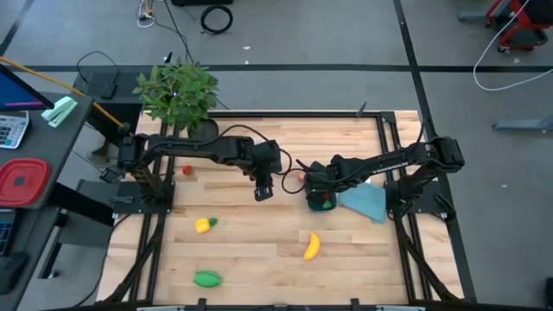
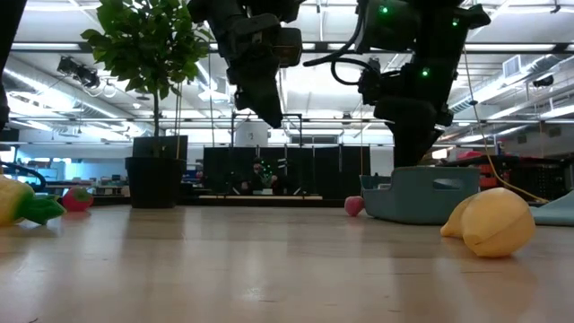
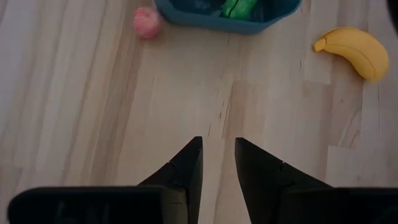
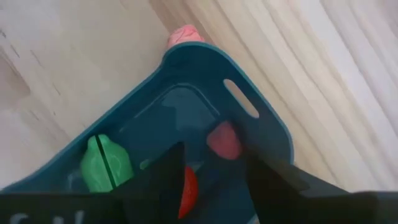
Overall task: Pick and placing Produce into tupperware
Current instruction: Put the red strawberry into the blue bin
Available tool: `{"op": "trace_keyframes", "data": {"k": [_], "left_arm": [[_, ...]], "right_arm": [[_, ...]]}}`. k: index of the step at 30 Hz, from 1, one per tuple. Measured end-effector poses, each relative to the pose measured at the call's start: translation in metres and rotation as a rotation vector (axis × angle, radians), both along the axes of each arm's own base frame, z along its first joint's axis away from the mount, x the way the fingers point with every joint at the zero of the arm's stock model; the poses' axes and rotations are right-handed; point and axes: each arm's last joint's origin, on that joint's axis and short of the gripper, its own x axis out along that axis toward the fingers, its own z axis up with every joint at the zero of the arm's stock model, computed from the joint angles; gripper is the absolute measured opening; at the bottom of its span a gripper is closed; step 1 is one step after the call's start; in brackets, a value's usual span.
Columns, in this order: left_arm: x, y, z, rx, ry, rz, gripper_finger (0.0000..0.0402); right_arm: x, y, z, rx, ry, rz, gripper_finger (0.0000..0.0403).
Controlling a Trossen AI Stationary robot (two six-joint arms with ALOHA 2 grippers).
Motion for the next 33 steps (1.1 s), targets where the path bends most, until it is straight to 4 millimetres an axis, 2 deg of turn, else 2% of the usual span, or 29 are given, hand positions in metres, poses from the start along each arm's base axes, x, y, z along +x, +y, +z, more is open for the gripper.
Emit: {"op": "trace_keyframes", "data": {"k": [4, 10, 15, 22, 25, 29, 33], "left_arm": [[-0.002, -0.012, -0.002, 0.012, 0.038, 0.032, 0.0096], [-0.022, -0.028, -0.009, 0.111, 0.264, 0.145, 0.0095], [-0.036, -0.045, -0.012, 0.108, 0.401, 0.215, 0.0099], [-0.056, -0.073, -0.013, 0.150, 0.579, 0.175, 0.0099], [-0.060, -0.081, -0.012, 0.159, 0.599, 0.169, 0.0101], [-0.059, -0.084, -0.012, 0.141, 0.579, 0.231, 0.0121], [-0.061, -0.083, -0.012, 0.148, 0.606, 0.236, 0.0161]], "right_arm": [[-0.002, 0.002, 0.004, -0.023, 0.019, 0.085, 0.0181], [-0.009, 0.006, 0.024, -0.143, -0.022, 0.148, 0.0181], [-0.018, 0.007, 0.044, -0.170, -0.122, 0.110, 0.0181], [-0.030, 0.007, 0.066, -0.165, -0.223, 0.087, 0.0181], [-0.034, 0.007, 0.072, -0.164, -0.245, 0.086, 0.0181], [-0.036, 0.006, 0.074, -0.164, -0.256, 0.085, 0.0180], [-0.035, 0.007, 0.074, -0.172, -0.243, 0.107, 0.0179]]}}
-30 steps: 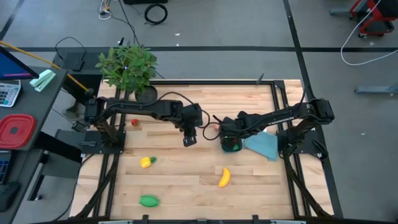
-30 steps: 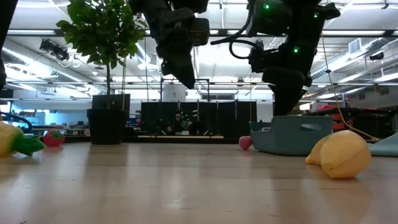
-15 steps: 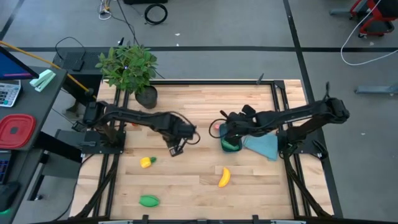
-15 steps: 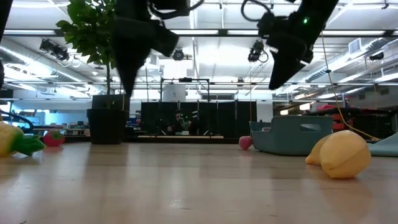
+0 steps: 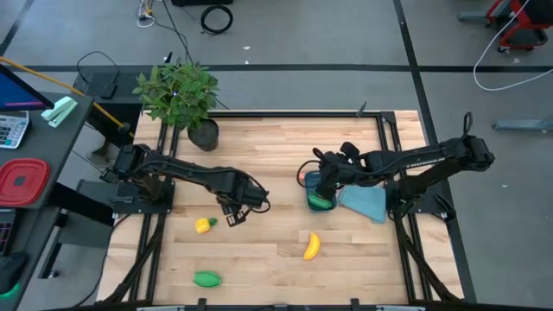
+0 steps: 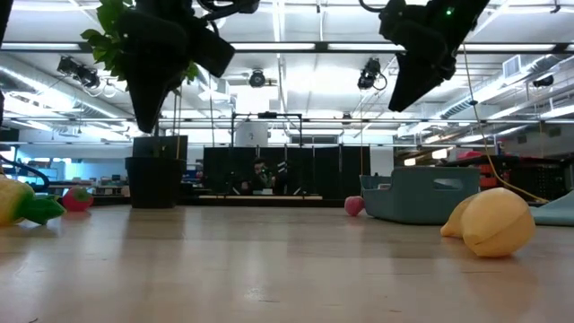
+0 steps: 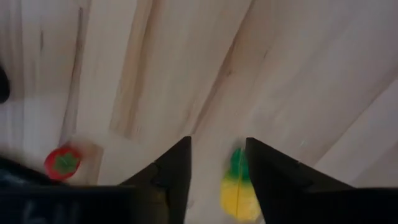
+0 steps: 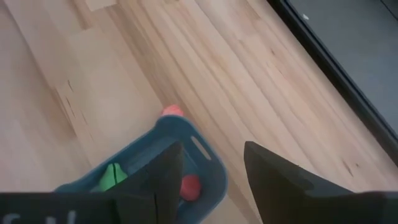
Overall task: Pick and placing Produce into tupperware
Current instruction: Put the red strawberry into the blue bin
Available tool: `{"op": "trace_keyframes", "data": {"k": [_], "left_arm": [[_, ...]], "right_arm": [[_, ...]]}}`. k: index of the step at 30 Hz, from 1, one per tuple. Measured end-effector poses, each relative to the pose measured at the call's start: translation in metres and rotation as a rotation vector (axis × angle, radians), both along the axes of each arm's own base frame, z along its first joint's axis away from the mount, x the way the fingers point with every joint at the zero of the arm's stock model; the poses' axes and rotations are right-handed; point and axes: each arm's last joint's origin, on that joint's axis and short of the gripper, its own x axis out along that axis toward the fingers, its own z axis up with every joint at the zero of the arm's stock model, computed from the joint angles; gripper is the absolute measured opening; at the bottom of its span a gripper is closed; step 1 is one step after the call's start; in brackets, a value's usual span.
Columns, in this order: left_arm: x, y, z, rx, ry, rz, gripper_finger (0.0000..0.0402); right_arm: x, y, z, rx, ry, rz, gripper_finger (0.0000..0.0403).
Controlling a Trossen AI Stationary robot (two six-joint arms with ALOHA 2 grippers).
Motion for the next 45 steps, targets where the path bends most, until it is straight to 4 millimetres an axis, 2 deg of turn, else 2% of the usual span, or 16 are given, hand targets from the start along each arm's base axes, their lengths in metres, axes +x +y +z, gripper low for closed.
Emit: {"op": "trace_keyframes", "data": {"k": [6, 12, 16, 21, 23, 27, 31, 36, 42, 45], "left_arm": [[-0.019, 0.014, 0.005, 0.076, 0.211, 0.089, 0.0218], [-0.030, 0.029, 0.005, 0.097, 0.230, 0.145, 0.0228], [-0.044, 0.044, -0.010, 0.105, 0.310, 0.176, 0.0225], [-0.077, 0.061, -0.034, 0.081, 0.432, 0.230, 0.0224], [-0.088, 0.064, -0.040, 0.080, 0.466, 0.248, 0.0222], [-0.098, 0.065, -0.049, 0.064, 0.506, 0.223, 0.0216], [-0.099, 0.068, -0.055, 0.157, 0.473, 0.208, 0.0210], [-0.097, 0.075, -0.059, 0.155, 0.281, 0.246, 0.0201], [-0.126, 0.084, -0.041, 0.146, 0.210, 0.321, 0.0197], [-0.143, 0.087, -0.031, 0.136, 0.119, 0.367, 0.0198]], "right_arm": [[-0.001, 0.000, -0.001, -0.004, 0.021, 0.005, 0.0179], [-0.002, 0.000, -0.001, -0.003, 0.024, 0.002, 0.0179], [-0.002, 0.000, -0.001, -0.003, 0.030, 0.002, 0.0179], [-0.002, 0.000, -0.001, -0.003, 0.031, 0.002, 0.0179], [-0.002, 0.000, -0.001, -0.003, 0.031, 0.002, 0.0179], [-0.002, 0.000, -0.001, -0.005, 0.030, 0.001, 0.0179], [-0.002, -0.001, -0.001, -0.039, 0.025, -0.016, 0.0179], [-0.002, -0.002, 0.000, -0.072, 0.020, -0.033, 0.0179], [-0.002, -0.002, 0.000, -0.072, 0.021, -0.033, 0.0179], [-0.002, -0.002, 0.000, -0.072, 0.021, -0.033, 0.0179]]}}
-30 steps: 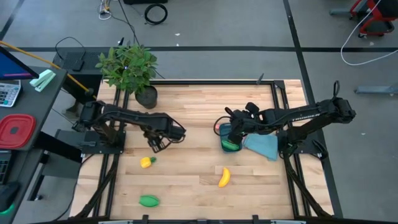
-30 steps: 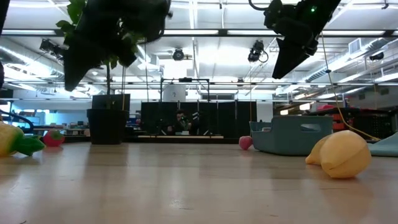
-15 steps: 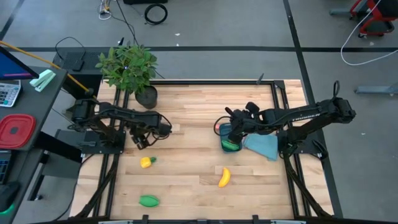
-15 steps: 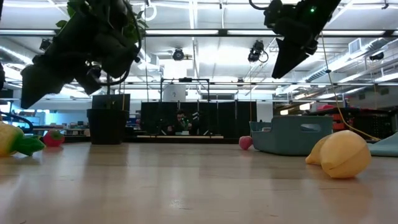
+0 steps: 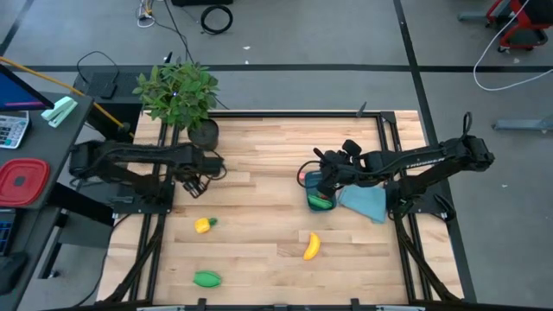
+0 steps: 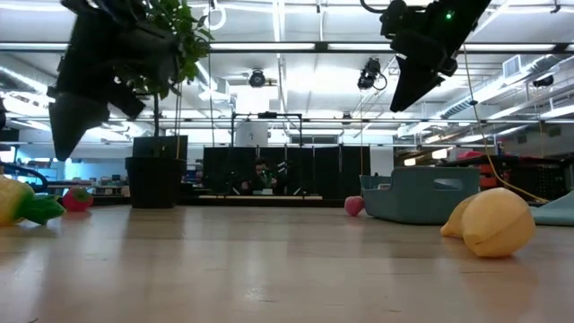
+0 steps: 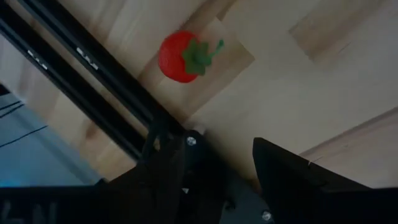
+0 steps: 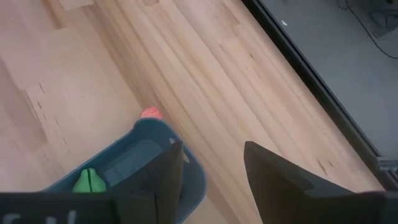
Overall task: Pick and placing Produce into tupperware
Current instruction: Put the red strawberry into the blue bin
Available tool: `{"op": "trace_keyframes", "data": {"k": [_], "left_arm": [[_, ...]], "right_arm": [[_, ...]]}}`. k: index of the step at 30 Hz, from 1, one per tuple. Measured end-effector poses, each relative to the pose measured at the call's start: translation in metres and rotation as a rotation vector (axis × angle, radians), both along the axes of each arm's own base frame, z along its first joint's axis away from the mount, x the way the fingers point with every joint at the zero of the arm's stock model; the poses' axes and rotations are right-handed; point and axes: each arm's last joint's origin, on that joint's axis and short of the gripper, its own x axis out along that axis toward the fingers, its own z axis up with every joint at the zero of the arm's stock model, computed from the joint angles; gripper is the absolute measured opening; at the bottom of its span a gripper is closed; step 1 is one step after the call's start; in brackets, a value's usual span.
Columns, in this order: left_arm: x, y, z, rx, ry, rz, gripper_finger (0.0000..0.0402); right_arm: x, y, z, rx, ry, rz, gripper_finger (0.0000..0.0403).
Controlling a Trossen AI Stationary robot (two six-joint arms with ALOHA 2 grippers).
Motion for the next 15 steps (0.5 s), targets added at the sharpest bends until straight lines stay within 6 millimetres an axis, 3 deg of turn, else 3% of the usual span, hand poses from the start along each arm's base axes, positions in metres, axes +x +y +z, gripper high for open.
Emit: {"op": "trace_keyframes", "data": {"k": [8, 15], "left_arm": [[-0.026, 0.006, 0.013, 0.048, -0.245, 0.039, 0.0197], [-0.032, 0.009, -0.001, 0.013, -0.295, 0.072, 0.0206]], "right_arm": [[0.001, 0.000, 0.000, 0.005, -0.013, -0.008, 0.0179], [0.001, 0.000, 0.000, 0.016, -0.027, -0.027, 0.0179]]}}
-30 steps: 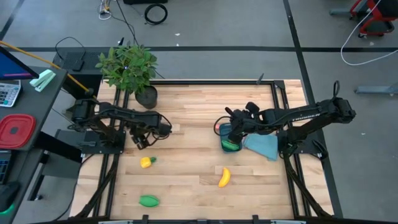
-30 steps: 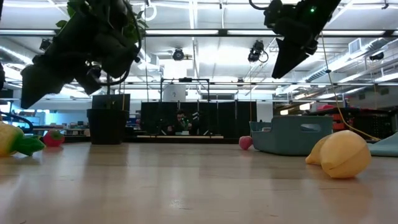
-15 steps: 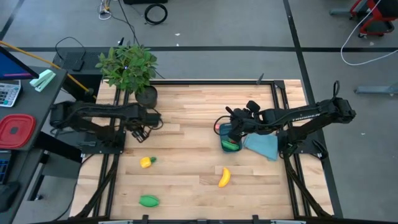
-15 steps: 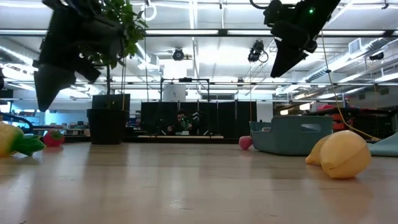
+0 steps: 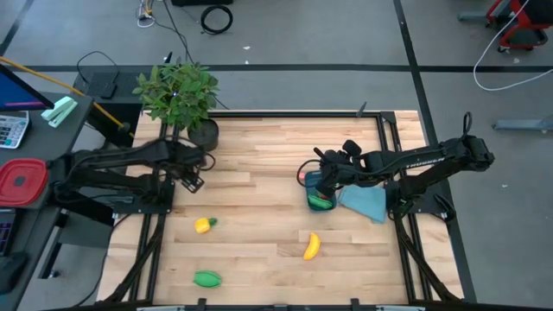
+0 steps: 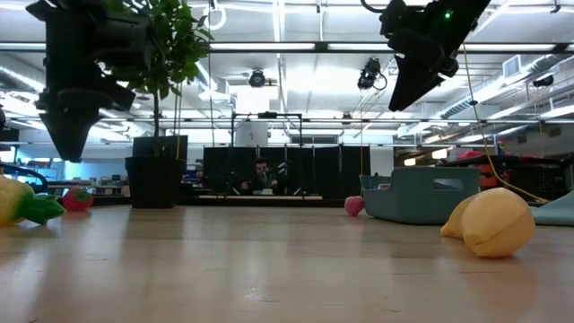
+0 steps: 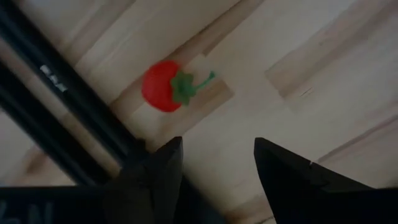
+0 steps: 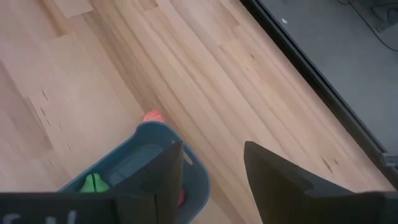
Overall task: Pick and placing Produce into tupperware
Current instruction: Put the red strawberry into the blue bin
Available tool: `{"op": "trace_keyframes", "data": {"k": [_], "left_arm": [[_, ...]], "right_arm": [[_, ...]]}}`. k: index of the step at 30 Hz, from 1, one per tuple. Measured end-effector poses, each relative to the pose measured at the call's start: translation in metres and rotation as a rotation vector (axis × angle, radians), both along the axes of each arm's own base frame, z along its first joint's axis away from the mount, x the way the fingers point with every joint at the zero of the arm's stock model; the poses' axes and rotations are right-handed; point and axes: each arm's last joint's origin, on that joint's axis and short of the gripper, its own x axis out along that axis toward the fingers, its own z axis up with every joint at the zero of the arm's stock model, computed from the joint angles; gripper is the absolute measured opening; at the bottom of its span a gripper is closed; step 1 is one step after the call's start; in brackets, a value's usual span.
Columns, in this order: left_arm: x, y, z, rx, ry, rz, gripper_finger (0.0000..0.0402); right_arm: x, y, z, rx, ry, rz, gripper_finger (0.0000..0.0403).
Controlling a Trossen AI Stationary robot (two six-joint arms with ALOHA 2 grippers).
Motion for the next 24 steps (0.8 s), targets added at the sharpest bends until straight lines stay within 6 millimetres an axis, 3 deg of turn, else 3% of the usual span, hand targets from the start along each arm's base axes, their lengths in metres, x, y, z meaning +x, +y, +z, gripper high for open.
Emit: {"op": "trace_keyframes", "data": {"k": [11, 18, 24], "left_arm": [[-0.0012, -0.0005, -0.0120, -0.006, 0.017, 0.001, 0.0197], [0.0072, 0.0029, -0.0109, 0.039, -0.114, 0.224, 0.0193], [0.0010, 0.0061, -0.0112, 0.056, -0.090, 0.392, 0.0190]], "right_arm": [[0.0000, 0.0000, 0.0000, 0.001, -0.001, -0.001, 0.0179], [0.0017, 0.0002, 0.0008, 0.002, -0.021, -0.001, 0.0179], [0.0028, 0.0003, 0.0014, 0.004, -0.035, -0.001, 0.0179]]}}
